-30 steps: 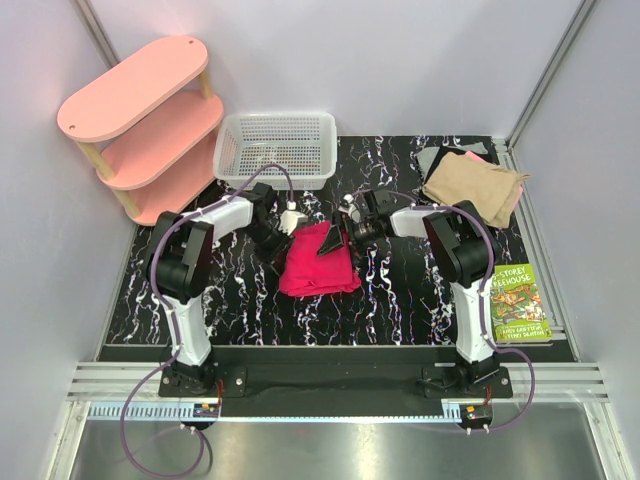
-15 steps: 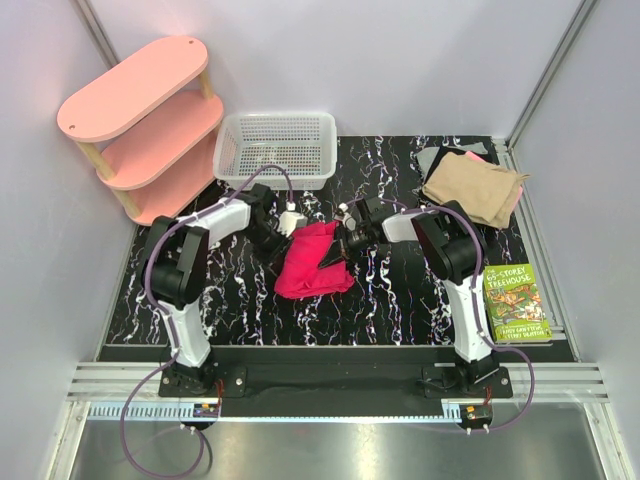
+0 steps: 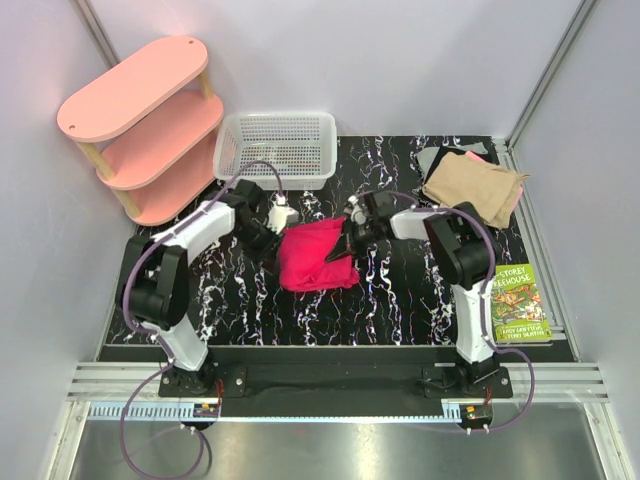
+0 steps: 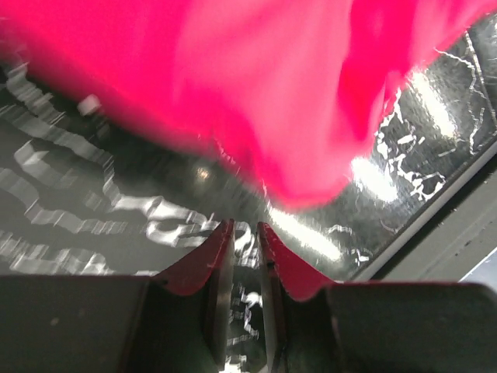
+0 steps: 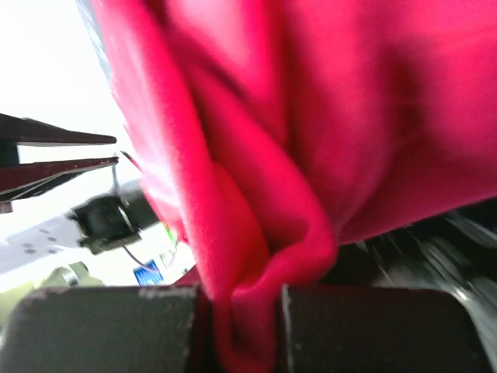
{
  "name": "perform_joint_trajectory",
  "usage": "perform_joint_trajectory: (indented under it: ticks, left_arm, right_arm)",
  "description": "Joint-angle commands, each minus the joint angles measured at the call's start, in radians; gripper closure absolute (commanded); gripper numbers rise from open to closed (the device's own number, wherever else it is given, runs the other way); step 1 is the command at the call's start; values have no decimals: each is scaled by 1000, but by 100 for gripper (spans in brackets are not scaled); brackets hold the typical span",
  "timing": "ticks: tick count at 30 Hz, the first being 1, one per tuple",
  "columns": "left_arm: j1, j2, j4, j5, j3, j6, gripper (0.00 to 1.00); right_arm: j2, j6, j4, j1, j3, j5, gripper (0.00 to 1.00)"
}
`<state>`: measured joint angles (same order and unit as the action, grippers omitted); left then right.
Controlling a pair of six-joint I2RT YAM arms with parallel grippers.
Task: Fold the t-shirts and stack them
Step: Put the neatly folded tshirt into the corner of the board with the right arm
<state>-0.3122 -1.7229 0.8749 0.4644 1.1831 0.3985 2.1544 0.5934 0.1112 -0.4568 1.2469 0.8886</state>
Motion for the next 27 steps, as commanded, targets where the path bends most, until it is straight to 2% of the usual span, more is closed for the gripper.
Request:
perform_joint_trajectory:
  ticks: [1, 8, 14, 20, 27]
  left_arm:
    - [85, 144, 71, 3, 68, 42, 77]
    - [222, 269, 148, -9, 64, 115, 76]
    - [266, 333, 168, -13, -3, 160, 76]
    - [298, 359, 176, -13, -25, 183, 76]
    - [335, 365, 188, -18, -34, 218, 76]
  right_arm:
    - [-155, 5, 41, 157, 58, -34, 100]
    - [-185, -21, 177, 276, 224, 7, 100]
    - [-173, -81, 332, 363, 402, 6, 100]
    - [-110, -99, 432, 509, 597, 44, 100]
    - [-67, -64, 459, 671, 723, 113, 100]
